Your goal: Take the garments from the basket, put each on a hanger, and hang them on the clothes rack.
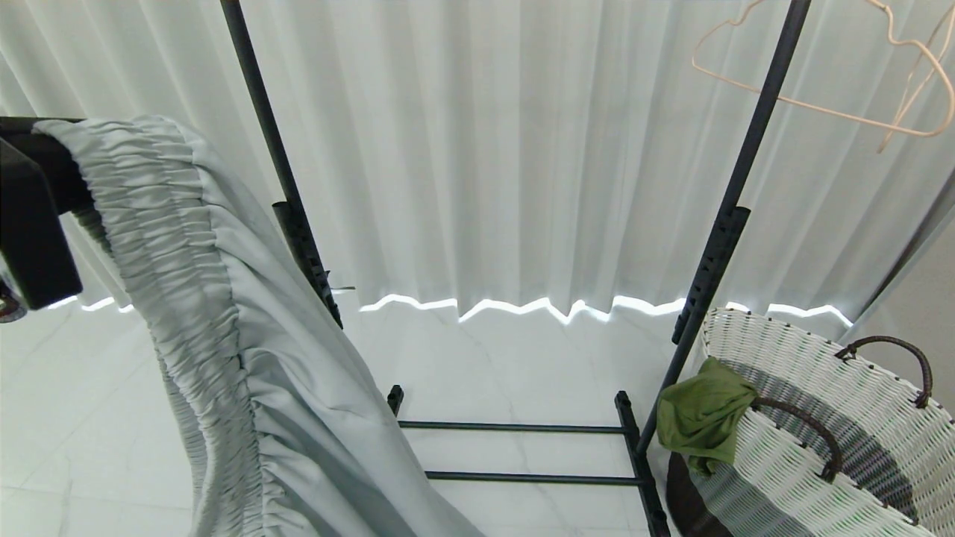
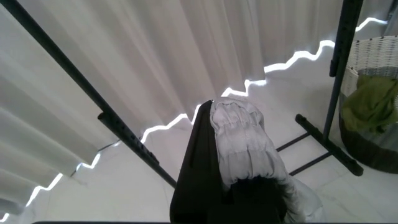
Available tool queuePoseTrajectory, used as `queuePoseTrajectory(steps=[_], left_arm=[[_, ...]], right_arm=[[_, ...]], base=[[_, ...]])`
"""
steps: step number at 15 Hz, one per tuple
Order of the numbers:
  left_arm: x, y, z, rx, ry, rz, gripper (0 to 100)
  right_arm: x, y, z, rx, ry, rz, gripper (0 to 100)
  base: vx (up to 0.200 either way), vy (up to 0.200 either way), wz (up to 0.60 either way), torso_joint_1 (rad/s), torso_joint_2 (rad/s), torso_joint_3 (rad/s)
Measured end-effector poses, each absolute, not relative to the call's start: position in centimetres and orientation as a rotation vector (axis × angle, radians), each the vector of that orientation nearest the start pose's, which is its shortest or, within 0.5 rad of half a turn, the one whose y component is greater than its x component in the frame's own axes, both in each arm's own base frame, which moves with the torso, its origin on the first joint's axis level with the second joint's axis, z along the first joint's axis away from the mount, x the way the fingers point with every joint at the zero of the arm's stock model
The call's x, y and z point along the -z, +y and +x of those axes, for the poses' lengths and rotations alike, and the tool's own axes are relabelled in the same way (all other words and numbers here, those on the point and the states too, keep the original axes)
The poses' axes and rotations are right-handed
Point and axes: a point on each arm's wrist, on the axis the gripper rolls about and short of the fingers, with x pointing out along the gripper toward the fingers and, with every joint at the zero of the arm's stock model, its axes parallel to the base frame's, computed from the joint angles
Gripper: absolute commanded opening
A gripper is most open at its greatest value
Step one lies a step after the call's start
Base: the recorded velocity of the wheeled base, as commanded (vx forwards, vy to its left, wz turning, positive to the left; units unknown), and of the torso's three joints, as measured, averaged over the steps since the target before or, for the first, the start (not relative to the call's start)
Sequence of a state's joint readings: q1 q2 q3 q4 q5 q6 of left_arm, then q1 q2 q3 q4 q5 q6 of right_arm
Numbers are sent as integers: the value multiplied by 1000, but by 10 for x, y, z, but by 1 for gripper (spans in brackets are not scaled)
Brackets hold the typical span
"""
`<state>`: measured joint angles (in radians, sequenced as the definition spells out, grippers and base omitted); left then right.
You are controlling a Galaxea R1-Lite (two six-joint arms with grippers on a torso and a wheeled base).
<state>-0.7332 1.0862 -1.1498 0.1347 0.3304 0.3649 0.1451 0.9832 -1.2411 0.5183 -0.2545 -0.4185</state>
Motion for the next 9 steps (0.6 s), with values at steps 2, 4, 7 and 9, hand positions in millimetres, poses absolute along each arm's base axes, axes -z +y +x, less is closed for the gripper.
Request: queuePoseTrajectory(steps=[2, 4, 7, 9], left_arm=[[-345, -81, 101, 409, -13, 396, 0], [-346, -80, 100, 408, -21, 392, 0], [-345, -79, 99, 409, -19, 392, 0], [-347, -78, 98, 407, -27, 387, 0]], right_arm=[[-341, 6, 82, 56, 277, -459, 100], [-341, 6, 82, 56, 273, -457, 100], [-341, 6, 82, 52, 276, -458, 100], [-341, 6, 81, 54, 272, -457, 100]], base=[[0, 0, 0, 11, -96, -89], [0, 0, 0, 49, -242, -283], [0, 0, 0, 95, -427, -339], [0, 0, 0, 103, -503, -317]])
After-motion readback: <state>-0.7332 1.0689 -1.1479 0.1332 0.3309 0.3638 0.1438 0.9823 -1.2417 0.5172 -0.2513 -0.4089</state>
